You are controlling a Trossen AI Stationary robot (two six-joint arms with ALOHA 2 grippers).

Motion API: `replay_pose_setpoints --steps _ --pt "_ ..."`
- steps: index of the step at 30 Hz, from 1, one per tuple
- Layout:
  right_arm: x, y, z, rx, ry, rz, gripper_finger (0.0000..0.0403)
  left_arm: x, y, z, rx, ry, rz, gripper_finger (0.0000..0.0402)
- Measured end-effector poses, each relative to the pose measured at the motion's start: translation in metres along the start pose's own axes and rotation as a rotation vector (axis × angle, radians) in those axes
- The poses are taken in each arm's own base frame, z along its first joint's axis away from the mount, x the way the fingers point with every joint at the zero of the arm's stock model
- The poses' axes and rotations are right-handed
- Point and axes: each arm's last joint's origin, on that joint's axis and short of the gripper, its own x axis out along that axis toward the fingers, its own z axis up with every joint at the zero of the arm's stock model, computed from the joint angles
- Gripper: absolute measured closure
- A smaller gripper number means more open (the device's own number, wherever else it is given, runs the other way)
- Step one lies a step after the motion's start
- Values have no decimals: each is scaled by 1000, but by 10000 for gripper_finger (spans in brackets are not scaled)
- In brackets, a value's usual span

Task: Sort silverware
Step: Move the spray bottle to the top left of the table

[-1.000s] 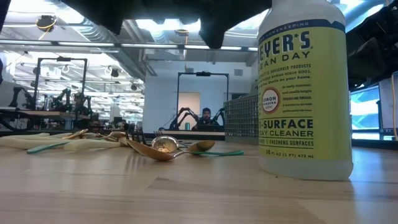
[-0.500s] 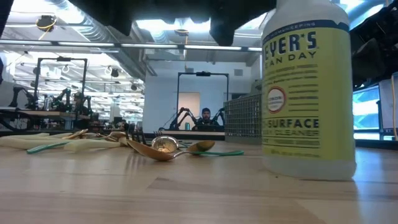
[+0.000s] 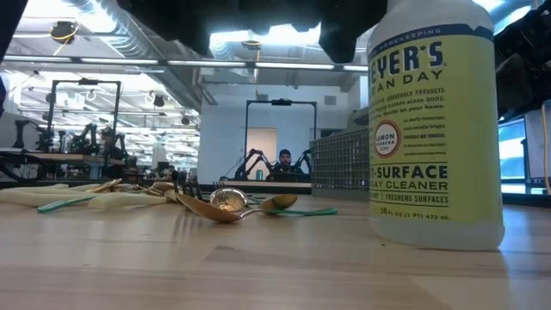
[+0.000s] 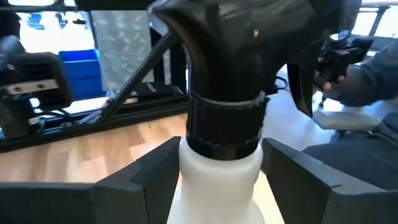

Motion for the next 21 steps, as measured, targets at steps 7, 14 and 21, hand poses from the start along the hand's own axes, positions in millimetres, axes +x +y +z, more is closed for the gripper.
replay_pose_setpoints --steps 7,14,21 --pt "0 0 0 0 0 0 403 4 3 -2 -8 -22 -31 192" --pt "0 0 0 0 0 0 403 4 3 -3 -3 -34 -33 194" --pt "0 0 0 0 0 0 403 4 3 -2 13 -39 -33 232"
